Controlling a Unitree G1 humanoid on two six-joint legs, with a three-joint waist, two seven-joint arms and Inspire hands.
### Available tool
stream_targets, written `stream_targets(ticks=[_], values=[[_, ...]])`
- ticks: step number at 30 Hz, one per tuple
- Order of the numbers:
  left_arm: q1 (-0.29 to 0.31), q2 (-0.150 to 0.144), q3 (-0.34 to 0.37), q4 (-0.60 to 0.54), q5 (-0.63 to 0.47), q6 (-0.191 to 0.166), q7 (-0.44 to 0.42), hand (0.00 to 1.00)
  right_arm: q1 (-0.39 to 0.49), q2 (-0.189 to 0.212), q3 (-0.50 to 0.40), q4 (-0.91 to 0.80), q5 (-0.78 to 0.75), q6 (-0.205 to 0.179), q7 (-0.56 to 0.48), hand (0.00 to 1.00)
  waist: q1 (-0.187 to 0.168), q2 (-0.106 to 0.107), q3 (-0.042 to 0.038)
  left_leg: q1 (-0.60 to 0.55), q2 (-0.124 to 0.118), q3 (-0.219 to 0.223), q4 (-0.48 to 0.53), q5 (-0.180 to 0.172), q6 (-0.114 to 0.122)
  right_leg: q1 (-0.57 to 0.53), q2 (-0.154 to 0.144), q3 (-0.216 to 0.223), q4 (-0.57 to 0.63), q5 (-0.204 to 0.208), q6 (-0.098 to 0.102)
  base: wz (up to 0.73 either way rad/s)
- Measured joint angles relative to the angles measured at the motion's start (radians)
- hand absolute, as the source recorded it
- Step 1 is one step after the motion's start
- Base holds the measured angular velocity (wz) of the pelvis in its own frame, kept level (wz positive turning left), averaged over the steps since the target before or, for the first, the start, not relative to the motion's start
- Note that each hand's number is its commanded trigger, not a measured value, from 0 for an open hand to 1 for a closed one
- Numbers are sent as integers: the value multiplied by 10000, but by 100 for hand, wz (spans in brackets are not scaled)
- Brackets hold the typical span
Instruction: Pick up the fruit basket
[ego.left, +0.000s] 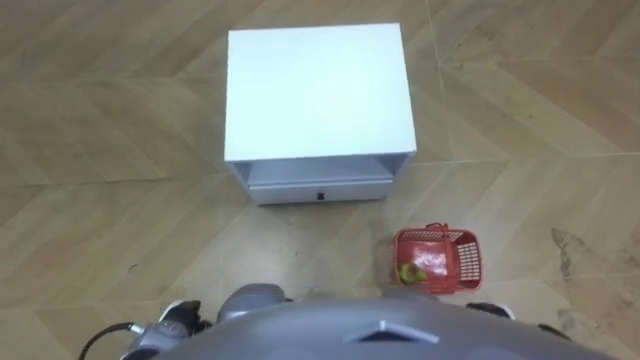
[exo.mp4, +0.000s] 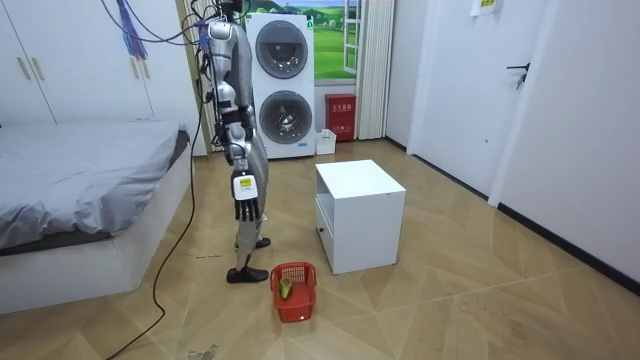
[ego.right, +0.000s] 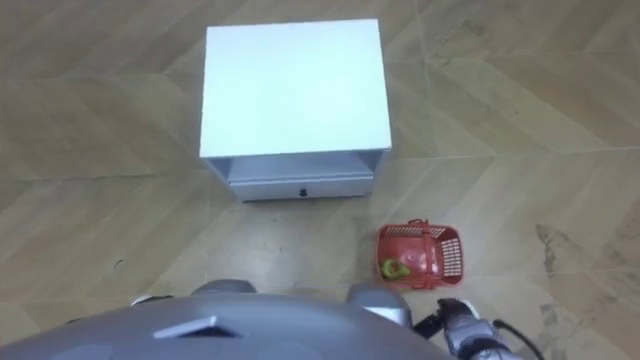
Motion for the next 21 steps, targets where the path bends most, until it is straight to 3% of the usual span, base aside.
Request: stream_targets(ticks=[1,2,3,4,6,8,11,14,15,16,18,21], values=[[-129,58,234,12,-2,-142,-3,0,-178,-18,-96,-18,-3,-49,-80,0,-29,173,-89,-592,162,169,291,-34,60,-488,-45,-3,404,-56,211,17],[-220,105,285,39,-10,-175,-9,0,-259,0,-185,-24,9,-52,-102,0,-130,174,-17,-881,186,250,684,-126,208,-806,-221,-129,1495,-286,166,72],[-280,251,286,69,-33,-200,-11,0,-101,40,-322,15,51,-50,-142,0,-303,5,6,-1133,5,490,1207,-308,459,-1049,-686,-468,3915,-576,146,100],[-246,420,264,4,-65,-203,-1,0,-3,34,-374,61,172,-8,-180,0,-202,-262,-4,-1289,-227,742,1542,-560,574,-1143,-1073,-337,6186,-545,138,88],[-229,629,201,-166,-123,-124,33,0,-394,-79,-361,86,509,-87,-361,0,70,-494,-23,-1971,-304,965,2400,-921,762,-1166,-1207,-56,8396,-132,171,5],[-338,799,180,-141,-311,-72,135,0,-1128,-216,-352,77,1186,-197,-508,0,116,-558,-61,-2959,-243,1009,3391,-1151,890,-938,-1256,-202,9080,193,181,-10],[-1001,966,118,55,-517,-102,449,0,-2288,-277,-325,177,1616,-593,-534,0,142,-617,-18,-4938,-21,1081,5320,-1636,1066,-626,-1257,-399,9195,334,323,-4],[-2030,1152,-366,690,-731,-168,857,0,-2705,-341,217,262,2100,-952,-539,0,264,-840,133,-6836,4,1131,7963,-2445,1206,-454,-1455,-261,9520,277,441,15],[-2436,1227,-536,877,-948,-190,990,0,-2713,-337,252,303,2266,-1008,-526,0,279,-992,223,-7574,7,1237,9193,-2823,1323,-587,-1609,-71,10041,-5,563,31],[-2704,1239,-724,1089,-1272,-295,1084,0,-2680,-362,252,373,2415,-1028,-509,0,270,-993,275,-8293,37,1248,10426,-3178,1402,-808,-1766,-83,11269,-936,574,27],[-2903,1255,-1061,1220,-1835,-435,1233,0,-2550,-358,251,456,2528,-1013,-483,0,179,-1052,312,-9097,41,1287,11951,-3636,1452,-1112,-1951,0,13018,-1778,425,21],[-2915,1245,-1599,1567,-2124,-604,1423,0,-2335,-417,248,435,2711,-992,-489,0,-115,-1182,377,-10174,91,1469,13475,-3925,1507,-1630,-2106,273,15133,-2413,335,17]])
